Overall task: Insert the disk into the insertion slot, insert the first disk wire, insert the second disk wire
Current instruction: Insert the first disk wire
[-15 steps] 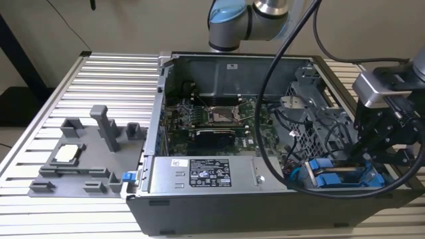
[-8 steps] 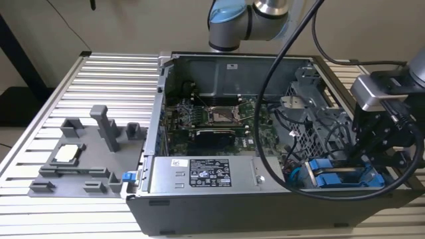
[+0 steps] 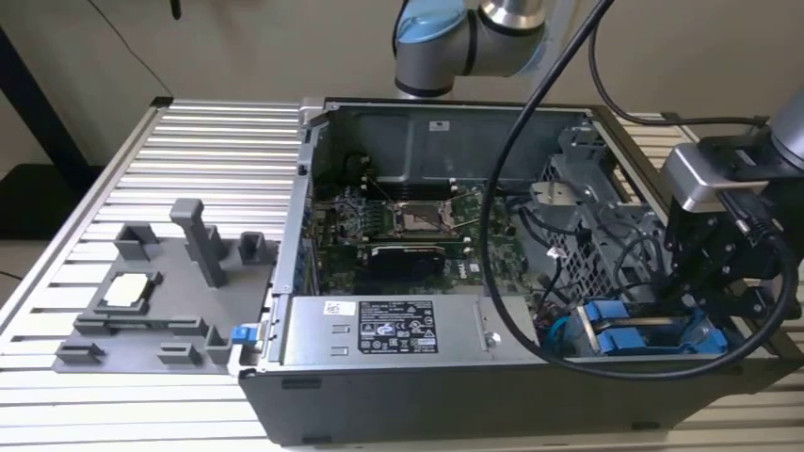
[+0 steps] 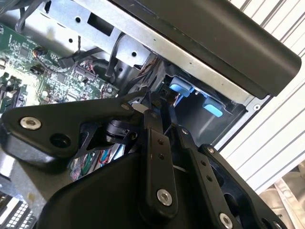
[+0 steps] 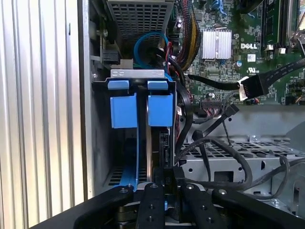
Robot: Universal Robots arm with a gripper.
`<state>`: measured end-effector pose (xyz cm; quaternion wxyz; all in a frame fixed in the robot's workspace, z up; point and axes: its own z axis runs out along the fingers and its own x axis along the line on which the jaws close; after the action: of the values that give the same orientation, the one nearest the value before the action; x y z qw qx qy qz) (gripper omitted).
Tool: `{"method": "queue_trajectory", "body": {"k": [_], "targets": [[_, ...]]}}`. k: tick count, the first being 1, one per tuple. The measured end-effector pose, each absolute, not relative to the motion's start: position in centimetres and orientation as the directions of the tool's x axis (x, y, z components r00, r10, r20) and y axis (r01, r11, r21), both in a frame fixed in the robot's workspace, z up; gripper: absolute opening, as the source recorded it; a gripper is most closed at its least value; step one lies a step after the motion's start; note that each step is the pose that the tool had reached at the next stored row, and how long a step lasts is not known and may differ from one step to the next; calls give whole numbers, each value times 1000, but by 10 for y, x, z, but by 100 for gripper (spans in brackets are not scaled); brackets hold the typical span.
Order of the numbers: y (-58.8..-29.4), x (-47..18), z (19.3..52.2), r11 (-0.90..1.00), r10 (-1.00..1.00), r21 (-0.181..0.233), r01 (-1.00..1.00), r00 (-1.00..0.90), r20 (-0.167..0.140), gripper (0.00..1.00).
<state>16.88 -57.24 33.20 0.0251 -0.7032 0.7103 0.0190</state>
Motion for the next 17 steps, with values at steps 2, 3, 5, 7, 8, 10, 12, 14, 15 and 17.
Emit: {"method": "queue_trajectory", "body": {"k": [2, 3, 5, 7, 8, 10, 12, 14, 15, 17], "targets": [[-572, 169, 332, 10, -998, -8, -1000, -10, -63, 20], [-572, 169, 332, 10, -998, -8, -1000, -10, -62, 20], [-572, 169, 336, 10, -998, -8, -1000, -10, -62, 27], [-572, 169, 343, 10, -998, -8, -1000, -10, -62, 27], [-572, 169, 347, 10, -998, -8, -1000, -10, -62, 27], [-572, 169, 355, 10, -998, -8, -1000, -10, -62, 27], [-572, 169, 364, 10, -998, -8, -1000, -10, -62, 27], [-572, 169, 372, 10, -998, -8, -1000, -10, -62, 27], [-572, 169, 375, 10, -998, -8, -1000, -10, -62, 27], [-572, 169, 380, 10, -998, -8, -1000, -10, -62, 27]]}}
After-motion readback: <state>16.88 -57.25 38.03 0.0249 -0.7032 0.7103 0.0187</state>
